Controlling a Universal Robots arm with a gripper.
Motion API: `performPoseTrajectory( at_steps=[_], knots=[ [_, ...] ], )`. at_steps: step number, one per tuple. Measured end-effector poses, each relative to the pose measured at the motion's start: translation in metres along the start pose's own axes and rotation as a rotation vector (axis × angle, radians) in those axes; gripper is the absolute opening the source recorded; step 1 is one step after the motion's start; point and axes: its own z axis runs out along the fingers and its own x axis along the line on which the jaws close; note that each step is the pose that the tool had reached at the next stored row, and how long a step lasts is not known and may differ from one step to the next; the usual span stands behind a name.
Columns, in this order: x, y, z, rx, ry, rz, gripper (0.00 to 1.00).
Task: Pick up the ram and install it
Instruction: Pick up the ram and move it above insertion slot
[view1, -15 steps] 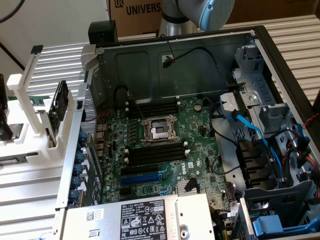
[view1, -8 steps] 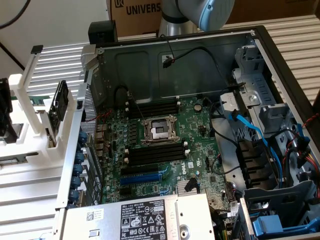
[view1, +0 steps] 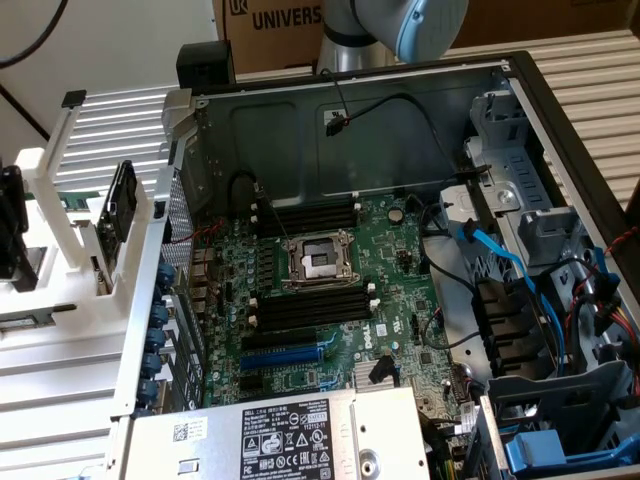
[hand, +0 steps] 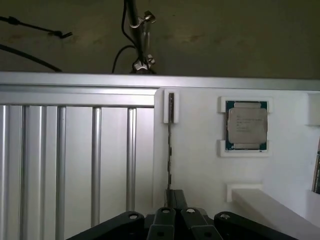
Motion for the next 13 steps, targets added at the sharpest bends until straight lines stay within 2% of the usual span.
performPoseTrajectory(
  at_steps=[6, 13],
  knots=[
    [0.000, 0.0010, 0.0109, 0.0000, -0.0010, 0.000, 0.11],
    [0.000, 0.0030, 0.0177, 0.0001, -0.0033, 0.000, 0.11]
  ],
)
